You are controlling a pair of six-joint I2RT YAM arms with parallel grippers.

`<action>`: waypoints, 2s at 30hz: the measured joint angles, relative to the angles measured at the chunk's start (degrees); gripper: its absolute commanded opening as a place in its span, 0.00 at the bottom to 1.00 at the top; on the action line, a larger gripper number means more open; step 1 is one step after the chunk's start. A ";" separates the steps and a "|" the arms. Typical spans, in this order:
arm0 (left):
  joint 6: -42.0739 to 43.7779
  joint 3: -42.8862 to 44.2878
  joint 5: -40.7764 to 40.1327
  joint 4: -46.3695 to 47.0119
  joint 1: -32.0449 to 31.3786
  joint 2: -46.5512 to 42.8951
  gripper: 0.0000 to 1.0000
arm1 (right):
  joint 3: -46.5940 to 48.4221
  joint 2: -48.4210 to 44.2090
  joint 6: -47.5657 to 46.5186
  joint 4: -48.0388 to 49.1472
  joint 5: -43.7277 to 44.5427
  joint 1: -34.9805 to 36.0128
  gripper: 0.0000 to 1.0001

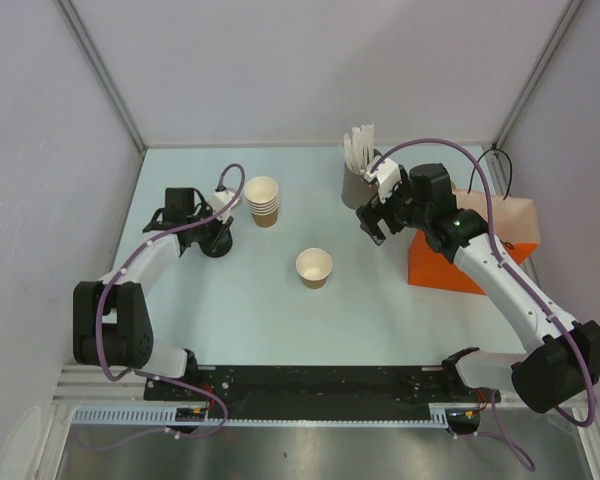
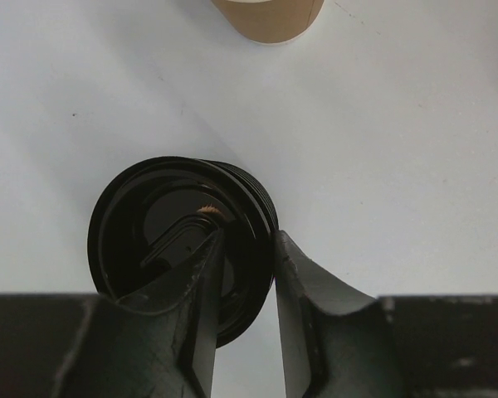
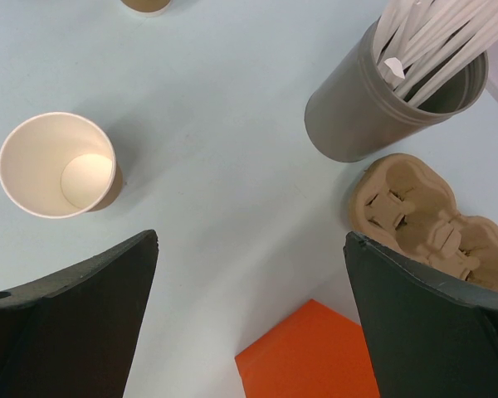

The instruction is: Pack the takeout coffee

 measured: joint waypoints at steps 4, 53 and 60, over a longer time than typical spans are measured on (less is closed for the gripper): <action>-0.02 0.07 0.02 0.02 0.15 0.00 0.28 | -0.02 0.00 0.00 0.00 0.00 0.00 1.00; 6.40 2.23 1.57 -7.76 1.70 0.35 0.43 | -0.07 0.02 -0.02 -0.02 0.02 0.00 1.00; 6.43 2.23 1.60 -7.34 3.28 0.37 0.38 | -0.07 0.02 -0.02 -0.04 0.02 0.00 1.00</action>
